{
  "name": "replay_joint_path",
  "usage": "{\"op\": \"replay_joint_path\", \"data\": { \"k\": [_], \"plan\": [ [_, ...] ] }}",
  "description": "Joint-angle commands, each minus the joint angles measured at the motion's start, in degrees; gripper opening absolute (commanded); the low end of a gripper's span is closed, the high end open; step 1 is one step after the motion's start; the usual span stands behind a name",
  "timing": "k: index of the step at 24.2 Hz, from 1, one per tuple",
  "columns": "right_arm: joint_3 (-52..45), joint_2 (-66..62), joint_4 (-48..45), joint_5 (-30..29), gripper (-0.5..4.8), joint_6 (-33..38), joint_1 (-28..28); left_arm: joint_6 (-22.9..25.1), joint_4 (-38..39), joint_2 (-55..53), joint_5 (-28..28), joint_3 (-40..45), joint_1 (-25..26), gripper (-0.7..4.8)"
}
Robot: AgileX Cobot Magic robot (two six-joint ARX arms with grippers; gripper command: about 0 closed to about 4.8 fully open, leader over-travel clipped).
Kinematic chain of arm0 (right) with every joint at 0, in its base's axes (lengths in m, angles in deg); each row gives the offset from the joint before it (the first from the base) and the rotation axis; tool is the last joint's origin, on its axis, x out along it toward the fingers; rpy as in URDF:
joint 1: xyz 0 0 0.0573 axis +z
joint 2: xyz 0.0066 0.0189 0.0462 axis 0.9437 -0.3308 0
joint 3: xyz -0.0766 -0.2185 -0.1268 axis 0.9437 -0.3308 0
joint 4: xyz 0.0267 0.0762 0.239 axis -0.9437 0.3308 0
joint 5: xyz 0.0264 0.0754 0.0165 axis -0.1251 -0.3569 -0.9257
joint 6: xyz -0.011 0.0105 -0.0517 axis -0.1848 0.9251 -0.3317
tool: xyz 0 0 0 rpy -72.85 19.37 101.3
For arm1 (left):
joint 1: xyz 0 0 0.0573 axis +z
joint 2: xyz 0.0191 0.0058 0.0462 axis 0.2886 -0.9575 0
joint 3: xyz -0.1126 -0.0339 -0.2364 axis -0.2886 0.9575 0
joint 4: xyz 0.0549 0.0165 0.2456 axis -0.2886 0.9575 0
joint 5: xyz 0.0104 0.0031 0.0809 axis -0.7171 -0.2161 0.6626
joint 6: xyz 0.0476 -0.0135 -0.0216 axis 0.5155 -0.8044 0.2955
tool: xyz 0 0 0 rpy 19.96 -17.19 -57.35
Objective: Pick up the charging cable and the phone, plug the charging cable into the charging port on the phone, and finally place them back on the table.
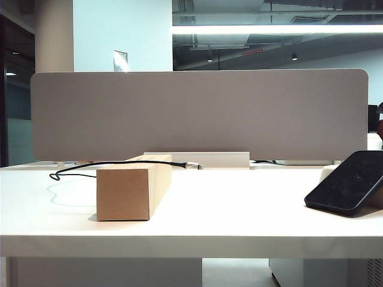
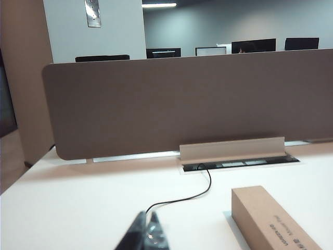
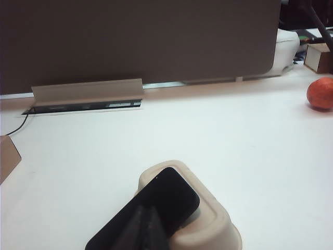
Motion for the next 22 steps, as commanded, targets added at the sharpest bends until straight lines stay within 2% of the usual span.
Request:
{"op": "replay_joint_path", "data": {
  "k": [1,7,10,15,16,19,20,22],
  "plan": [
    [3.6,-5.1,-0.4,-0.3,-0.03,0.1,0.0,-0.2,-0.6,-4.8,-1.7,-3.3,0.0,-0.06],
    [6.8,-12.8,-0.4,-6.3,0.01,0.2,0.0,-0.2,-1.0,-13.7,-6.0,-8.1,0.0,-0.06],
    [6.8,-15.9,-0.8,-7.9,0.13,4.2,0.0,-0.2,-1.0,-18.8,-8.0,-10.8,-0.1,-0.06],
    [6.8,-20.9,-0.2,-9.2,1.30,11.4,0.0,-0.2,-0.9,-28.0,-12.5,-15.7,-0.1,-0.06],
    [6.8,-23.1,-0.2,-9.8,1.51,12.5,0.0,-0.2,-0.9,-31.6,-14.8,-17.8,-0.1,-0.06],
    [6.8,-27.2,-0.2,-12.9,1.55,16.0,0.0,-0.2,-0.4,-37.8,-18.0,-21.3,-0.8,-0.06],
    [6.8,-29.7,-0.3,-13.2,1.79,18.7,0.0,-0.2,0.5,-40.8,-18.1,-23.2,-2.0,-0.06],
    [6.8,-33.5,-0.4,-14.7,2.68,22.1,-0.1,-0.2,2.6,-44.3,-18.1,-25.7,-4.7,-0.06]
  ]
}}
